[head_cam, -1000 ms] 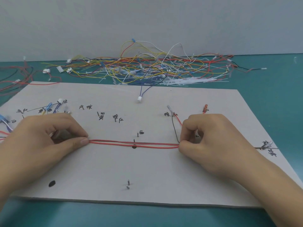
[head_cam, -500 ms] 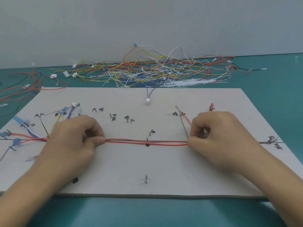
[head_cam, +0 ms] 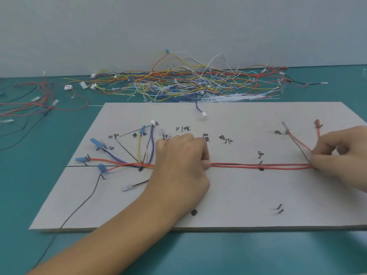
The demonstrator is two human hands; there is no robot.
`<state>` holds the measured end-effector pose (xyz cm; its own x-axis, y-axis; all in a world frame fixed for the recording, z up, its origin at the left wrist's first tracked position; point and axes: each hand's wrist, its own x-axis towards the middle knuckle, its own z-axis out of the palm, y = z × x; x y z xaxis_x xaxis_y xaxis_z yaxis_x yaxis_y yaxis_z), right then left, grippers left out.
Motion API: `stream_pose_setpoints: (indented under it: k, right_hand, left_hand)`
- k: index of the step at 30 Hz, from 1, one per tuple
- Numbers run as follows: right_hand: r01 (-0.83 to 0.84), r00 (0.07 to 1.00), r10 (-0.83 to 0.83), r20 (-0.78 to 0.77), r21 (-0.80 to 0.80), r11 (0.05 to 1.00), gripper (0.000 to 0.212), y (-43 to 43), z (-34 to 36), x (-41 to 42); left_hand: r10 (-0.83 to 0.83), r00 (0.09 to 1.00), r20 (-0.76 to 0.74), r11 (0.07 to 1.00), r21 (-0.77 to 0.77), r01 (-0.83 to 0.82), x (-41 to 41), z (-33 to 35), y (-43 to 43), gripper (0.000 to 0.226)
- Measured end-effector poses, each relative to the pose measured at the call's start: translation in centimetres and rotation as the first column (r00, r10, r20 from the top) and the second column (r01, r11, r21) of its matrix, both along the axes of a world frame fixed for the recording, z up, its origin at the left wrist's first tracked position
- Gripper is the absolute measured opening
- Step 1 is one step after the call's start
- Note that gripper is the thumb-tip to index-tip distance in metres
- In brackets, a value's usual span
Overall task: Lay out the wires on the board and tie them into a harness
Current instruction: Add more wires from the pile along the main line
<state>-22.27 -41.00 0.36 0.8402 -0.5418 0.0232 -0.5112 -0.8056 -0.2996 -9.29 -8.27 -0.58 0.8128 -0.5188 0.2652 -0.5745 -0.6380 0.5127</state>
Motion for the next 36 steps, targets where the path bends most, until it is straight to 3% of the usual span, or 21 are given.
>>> stream_pose_setpoints:
  k: [6, 9, 11, 15, 18, 23, 27, 31, 36]
  right_hand:
    - [0.002, 0.999, -0.005, -0.036, -0.071, 0.997, 0.034, -6.1, -3.5, -0.1]
    - [-0.049, 0.999, 0.049, 0.004, -0.061, 0.997, 0.046, -4.4, -3.0, 0.2]
    - [-0.070, 0.995, 0.075, 0.066, -0.075, 0.995, 0.047, -1.6, -1.8, 0.8]
    - [-0.155, 0.972, 0.156, 0.177, -0.021, 0.988, 0.037, 7.8, 1.9, 2.5]
    - [-0.304, 0.940, 0.296, 0.169, 0.017, 0.953, 0.032, 14.1, 3.9, 3.7]
    - [-0.468, 0.884, 0.460, 0.089, 0.128, 0.874, 0.016, 17.7, 3.4, 6.0]
    - [-0.525, 0.851, 0.522, 0.060, 0.064, 0.849, 0.016, 19.0, 2.5, 7.6]
    - [-0.541, 0.840, 0.539, 0.062, 0.037, 0.840, 0.011, 19.7, 2.2, 8.2]
    - [-0.547, 0.835, 0.543, 0.087, 0.029, 0.837, 0.010, 20.0, 1.7, 8.5]
  left_hand:
    - [-0.002, 1.000, 0.017, 0.993, 0.116, 0.000, -0.4, 1.1, 0.2, 0.008]
    - [-0.034, 0.999, 0.034, 0.984, 0.175, 0.027, -1.2, 1.7, 1.3, 0.025]
    - [-0.041, 0.997, 0.057, 0.989, 0.141, 0.033, -1.1, 2.1, 2.8, 0.036]
    - [-0.006, 1.000, 0.013, 0.999, -0.047, 0.006, 1.8, 3.2, 9.2, 0.017]
    - [0.073, 0.997, 0.017, 0.989, 0.128, -0.075, 5.4, 3.4, 15.7, 0.031]
    - [-0.112, 0.988, -0.108, 0.938, 0.316, 0.141, 7.4, 2.2, 20.0, 0.035]
    - [-0.192, 0.976, -0.105, 0.948, 0.236, 0.212, 8.0, 1.4, 20.1, 0.021]
    - [-0.232, 0.968, -0.097, 0.960, 0.136, 0.244, 8.4, 0.9, 20.0, 0.025]
    - [-0.292, 0.948, -0.129, 0.942, 0.134, 0.308, 8.9, 1.0, 20.6, 0.023]
